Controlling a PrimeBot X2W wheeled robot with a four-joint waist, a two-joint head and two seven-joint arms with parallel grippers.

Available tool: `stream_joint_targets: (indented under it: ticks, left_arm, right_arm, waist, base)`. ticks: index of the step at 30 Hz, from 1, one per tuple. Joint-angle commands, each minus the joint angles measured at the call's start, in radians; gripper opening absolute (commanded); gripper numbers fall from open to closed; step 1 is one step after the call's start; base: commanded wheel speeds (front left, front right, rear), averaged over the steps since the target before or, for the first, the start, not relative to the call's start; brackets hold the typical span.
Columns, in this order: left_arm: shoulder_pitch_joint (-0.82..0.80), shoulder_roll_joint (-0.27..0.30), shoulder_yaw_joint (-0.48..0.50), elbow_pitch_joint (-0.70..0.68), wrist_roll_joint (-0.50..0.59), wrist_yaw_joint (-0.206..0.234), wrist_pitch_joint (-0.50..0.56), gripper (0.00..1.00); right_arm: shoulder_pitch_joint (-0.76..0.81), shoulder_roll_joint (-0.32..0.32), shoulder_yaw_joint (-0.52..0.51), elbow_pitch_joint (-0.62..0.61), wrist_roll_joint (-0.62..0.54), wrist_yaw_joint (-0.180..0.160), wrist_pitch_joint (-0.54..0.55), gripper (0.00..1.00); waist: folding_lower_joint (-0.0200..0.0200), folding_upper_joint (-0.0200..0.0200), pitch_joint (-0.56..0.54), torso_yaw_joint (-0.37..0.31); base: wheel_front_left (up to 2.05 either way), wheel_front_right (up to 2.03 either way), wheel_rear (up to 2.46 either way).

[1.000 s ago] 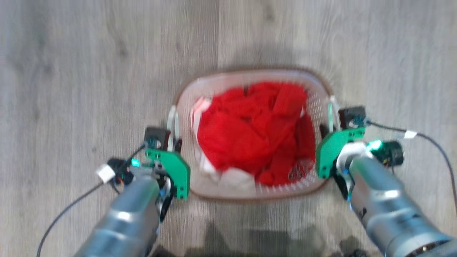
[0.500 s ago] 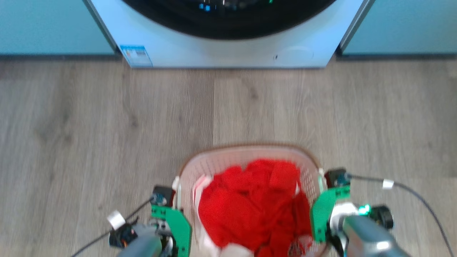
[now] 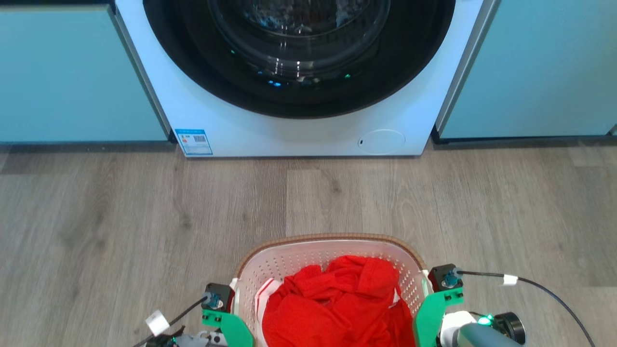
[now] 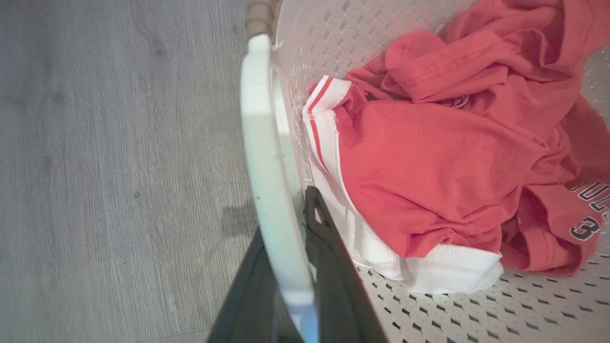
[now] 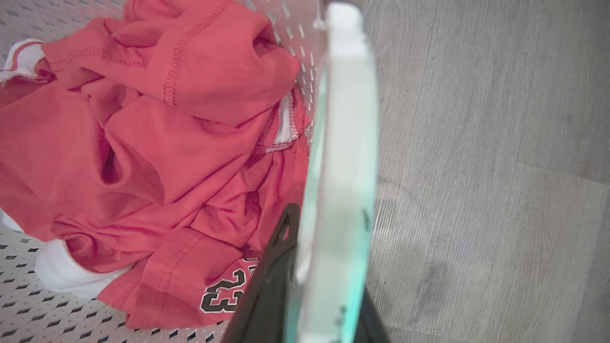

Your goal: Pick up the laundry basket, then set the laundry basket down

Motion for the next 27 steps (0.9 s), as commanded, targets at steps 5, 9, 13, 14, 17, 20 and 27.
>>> stream_joint_targets:
  ticks: [5, 9, 13, 14, 17, 20, 27]
  left_arm:
    - [-0.023, 0.032, -0.004, 0.004, -0.015, 0.012, -0.003, 0.0]
    - [-0.026, 0.032, -0.016, 0.008, -0.022, 0.012, -0.005, 0.0]
    - [-0.028, 0.032, -0.025, 0.014, -0.029, 0.013, -0.006, 0.0]
    - [-0.029, 0.032, -0.027, 0.015, -0.031, 0.013, -0.006, 0.0]
    - [-0.031, 0.032, -0.033, 0.017, -0.037, 0.013, -0.008, 0.0]
    - [-0.032, 0.032, -0.038, 0.019, -0.042, 0.014, -0.012, 0.0]
    - [-0.051, 0.032, -0.049, 0.021, -0.055, 0.02, -0.023, 0.0]
  right_arm:
    - [-0.002, -0.005, 0.046, -0.01, 0.015, 0.003, -0.002, 0.0]
    - [-0.003, -0.005, 0.059, -0.003, 0.024, 0.003, -0.003, 0.0]
    - [-0.005, -0.005, 0.071, -0.003, 0.035, 0.003, -0.005, 0.0]
    - [-0.006, -0.005, 0.073, -0.004, 0.037, 0.003, -0.006, 0.0]
    - [-0.01, -0.005, 0.081, -0.003, 0.045, 0.003, -0.009, 0.0]
    - [-0.015, -0.005, 0.089, -0.002, 0.051, 0.003, -0.011, 0.0]
    - [-0.043, -0.005, 0.111, 0.012, 0.041, 0.003, -0.019, 0.0]
  waist:
    - [0.0001, -0.0001, -0.028, 0.001]
    - [0.0001, -0.0001, -0.035, 0.001]
    - [0.0001, -0.0001, -0.036, -0.001]
    - [0.0001, -0.0001, -0.035, -0.002]
    - [0.0001, -0.0001, -0.032, -0.002]
    - [0.0001, -0.0001, -0.027, -0.004]
    - [0.0001, -0.0001, 0.008, -0.006]
  base:
    - [0.0, 0.0, 0.0]
    - [0.0, 0.0, 0.0]
    - [0.0, 0.0, 0.0]
    - [0.0, 0.0, 0.0]
    - [0.0, 0.0, 0.0]
    - [0.0, 0.0, 0.0]
    - [0.0, 0.0, 0.0]
